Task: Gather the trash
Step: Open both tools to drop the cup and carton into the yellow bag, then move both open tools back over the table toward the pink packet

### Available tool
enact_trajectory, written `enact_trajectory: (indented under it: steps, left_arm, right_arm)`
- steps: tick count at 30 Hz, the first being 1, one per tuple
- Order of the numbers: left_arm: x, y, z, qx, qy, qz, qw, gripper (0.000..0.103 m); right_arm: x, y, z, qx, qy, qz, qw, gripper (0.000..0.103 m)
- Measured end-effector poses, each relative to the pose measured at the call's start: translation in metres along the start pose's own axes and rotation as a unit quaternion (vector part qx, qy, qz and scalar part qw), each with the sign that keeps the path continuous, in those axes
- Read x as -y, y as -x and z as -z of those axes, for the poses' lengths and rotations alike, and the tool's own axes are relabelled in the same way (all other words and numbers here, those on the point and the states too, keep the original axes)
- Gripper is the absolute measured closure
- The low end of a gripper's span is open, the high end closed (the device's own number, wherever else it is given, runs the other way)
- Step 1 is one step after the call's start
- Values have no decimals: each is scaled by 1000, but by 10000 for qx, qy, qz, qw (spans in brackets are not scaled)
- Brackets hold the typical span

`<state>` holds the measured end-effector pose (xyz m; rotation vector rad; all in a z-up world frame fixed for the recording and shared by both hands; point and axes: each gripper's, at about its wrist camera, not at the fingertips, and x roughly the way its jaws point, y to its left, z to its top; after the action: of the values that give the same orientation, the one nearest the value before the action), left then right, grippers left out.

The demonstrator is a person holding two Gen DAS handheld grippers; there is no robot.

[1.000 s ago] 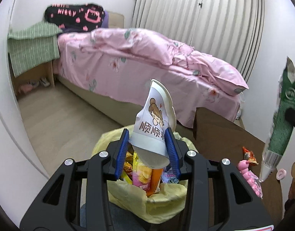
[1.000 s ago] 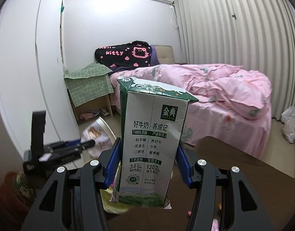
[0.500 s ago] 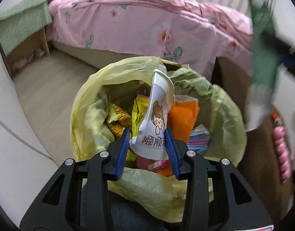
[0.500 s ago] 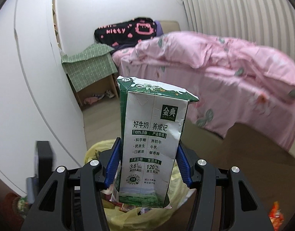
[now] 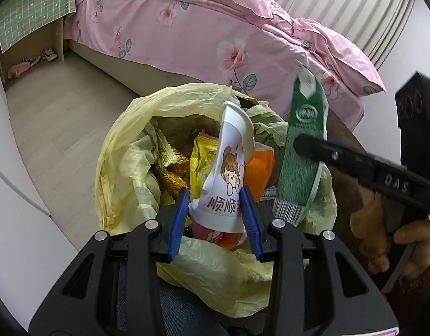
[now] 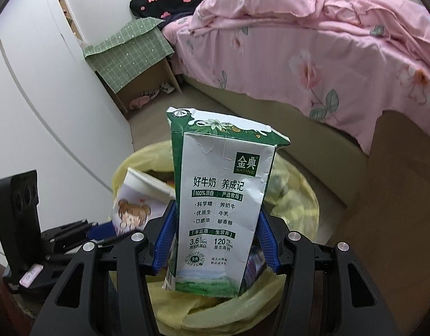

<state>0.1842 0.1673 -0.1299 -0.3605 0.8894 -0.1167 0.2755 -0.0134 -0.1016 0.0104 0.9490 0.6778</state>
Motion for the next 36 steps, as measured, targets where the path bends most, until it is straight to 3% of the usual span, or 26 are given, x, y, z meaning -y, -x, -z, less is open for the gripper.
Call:
enact_trajectory:
  steps: [8,11,14,20,28,36]
  left_arm:
    - [-9,0,-6,41,423,557,9975,66]
    - [-9,13,-10,211,579,722,9955,46]
    - [-1,33,-16,556,408,508,9963,38]
    - [25,60,-16,904,139,152,9957,38]
    - [86,77,0,998,-553,303,9930,38]
    - [173,53,30,627,-1439,810,9843,38]
  right_arm:
    - [4,14,11,208,-149,-41,9997,51]
    - [8,25,12,265,-290,-79,9992,43]
    - [9,44,12,392,-257,-27,9989,43]
    - [12,94,23,679,-42,138,9976,43]
    - [38,182,80,990,282,1092,9887,43]
    - [95,253,154,1086,-169,2236,9685,43]
